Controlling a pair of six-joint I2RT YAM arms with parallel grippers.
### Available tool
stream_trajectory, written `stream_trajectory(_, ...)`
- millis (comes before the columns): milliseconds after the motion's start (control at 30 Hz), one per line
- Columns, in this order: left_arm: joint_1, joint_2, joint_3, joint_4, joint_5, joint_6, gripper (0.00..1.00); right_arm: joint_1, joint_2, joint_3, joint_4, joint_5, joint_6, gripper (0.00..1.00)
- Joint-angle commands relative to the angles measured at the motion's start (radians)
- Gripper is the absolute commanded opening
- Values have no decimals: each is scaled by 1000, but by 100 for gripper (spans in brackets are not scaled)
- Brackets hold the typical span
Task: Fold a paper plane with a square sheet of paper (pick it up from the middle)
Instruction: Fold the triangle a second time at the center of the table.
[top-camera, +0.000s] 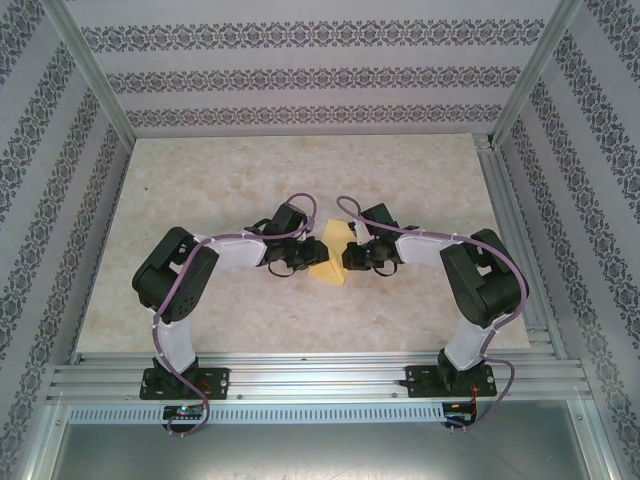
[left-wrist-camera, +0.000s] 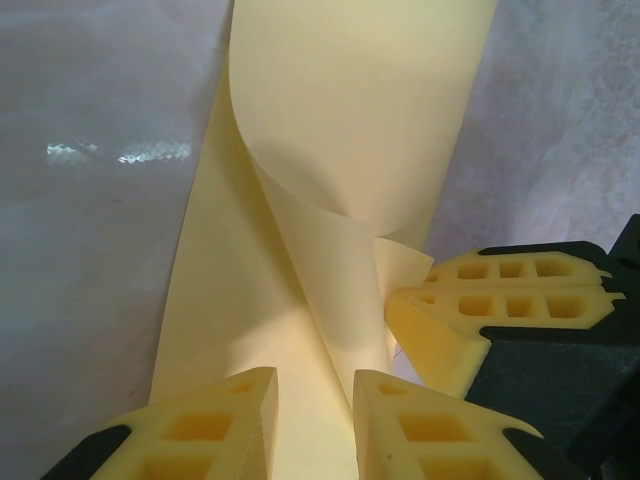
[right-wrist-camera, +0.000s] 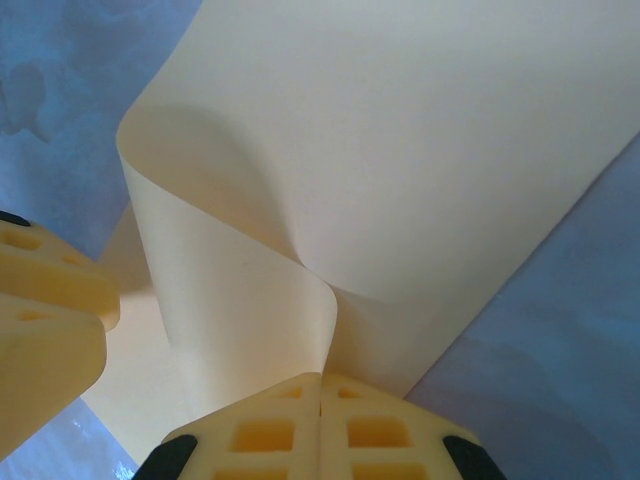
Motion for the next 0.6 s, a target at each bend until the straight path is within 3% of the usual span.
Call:
stream_trajectory(0,-17,-48,22,-22,-12,34,28,14,-26,7,-23,51,13,3)
stream_trajectory(567,-17,-6,8,-47,-17,40,19,23,-55,-6,-12,64,43,3)
